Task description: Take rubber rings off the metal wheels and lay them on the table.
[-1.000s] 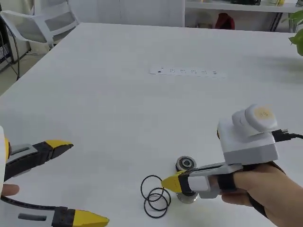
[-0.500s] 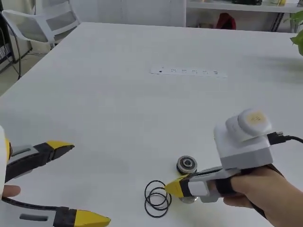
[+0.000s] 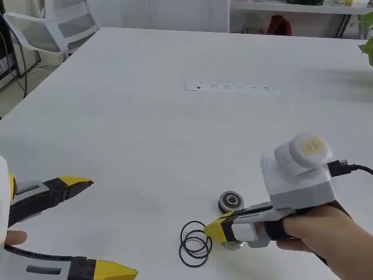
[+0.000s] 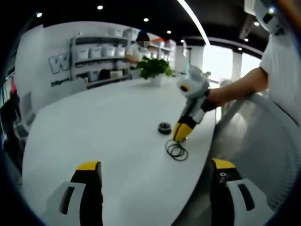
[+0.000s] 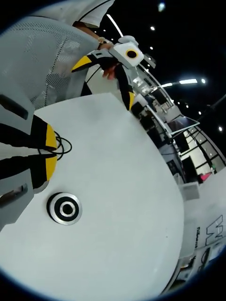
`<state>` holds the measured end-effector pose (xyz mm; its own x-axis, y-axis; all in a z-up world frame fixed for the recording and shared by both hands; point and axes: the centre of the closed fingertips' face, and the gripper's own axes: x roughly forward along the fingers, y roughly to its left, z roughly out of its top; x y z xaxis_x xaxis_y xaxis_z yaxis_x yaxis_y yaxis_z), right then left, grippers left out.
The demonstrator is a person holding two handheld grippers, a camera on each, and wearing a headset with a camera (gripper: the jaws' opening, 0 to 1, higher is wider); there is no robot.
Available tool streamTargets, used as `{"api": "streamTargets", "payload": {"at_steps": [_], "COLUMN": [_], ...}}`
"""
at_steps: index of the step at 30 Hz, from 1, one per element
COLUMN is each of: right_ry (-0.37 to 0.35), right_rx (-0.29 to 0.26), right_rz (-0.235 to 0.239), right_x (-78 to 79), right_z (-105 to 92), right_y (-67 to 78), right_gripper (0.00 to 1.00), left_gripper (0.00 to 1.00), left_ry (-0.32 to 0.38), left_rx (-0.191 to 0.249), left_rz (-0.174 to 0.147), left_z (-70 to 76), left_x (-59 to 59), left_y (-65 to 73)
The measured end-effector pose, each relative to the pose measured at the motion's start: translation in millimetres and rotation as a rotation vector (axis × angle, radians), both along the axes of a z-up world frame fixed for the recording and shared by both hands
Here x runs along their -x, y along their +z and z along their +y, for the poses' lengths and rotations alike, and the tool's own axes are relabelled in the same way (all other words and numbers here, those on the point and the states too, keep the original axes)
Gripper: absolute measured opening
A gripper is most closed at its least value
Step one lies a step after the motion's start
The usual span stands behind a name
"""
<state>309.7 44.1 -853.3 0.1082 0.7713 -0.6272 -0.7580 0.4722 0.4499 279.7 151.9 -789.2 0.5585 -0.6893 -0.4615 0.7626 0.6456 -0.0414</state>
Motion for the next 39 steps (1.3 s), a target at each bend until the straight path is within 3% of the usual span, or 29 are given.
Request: {"api": "streamTargets", "payload": {"at_steps": [8, 29, 33, 35, 36, 37, 39], "right_ry": [0.016, -0.074, -0.116, -0.135, -0.149, -0.161, -0.173], "right_rx": [0.026, -0.051, -0.082, -0.092, -0.097, -0.101, -0.109], "right_rz": [-0.047, -0.107, -0.124, -0.129, -0.13, -0.133, -0.136], "right_x": [-3.4, -28.1, -38.7, -41.9, -44.1, -46.1, -48.2], "right_z": [-2.8, -10.7, -16.7, -18.9, -21.0, -22.5, -24.1], "right_y": [2.3, 30.9, 40.4, 43.9, 45.9, 47.6, 50.3], "right_gripper": [0.02, 0.02, 0.03, 0.03, 0.03, 0.03, 0.03], "left_gripper": [0.96, 0.96, 0.96, 0.97, 0.97, 0.96, 0.95], "left_ry": [0.0, -0.021, -0.042, -0.045, -0.059, -0.069, -0.084], "left_rx": [-0.001, -0.026, -0.047, -0.034, -0.006, -0.004, -0.03], "left_rz": [0.008, -0.007, -0.024, -0.035, -0.062, -0.08, -0.11], "left_z": [-0.1, -0.7, -0.5, -1.7, -5.9, -7.2, -7.4], "left_x": [0.3, 0.7, 1.0, -0.5, -1.6, -2.1, -3.8], "left_y": [-1.1, 10.0, 19.3, 28.9, 41.2, 50.0, 58.7]}}
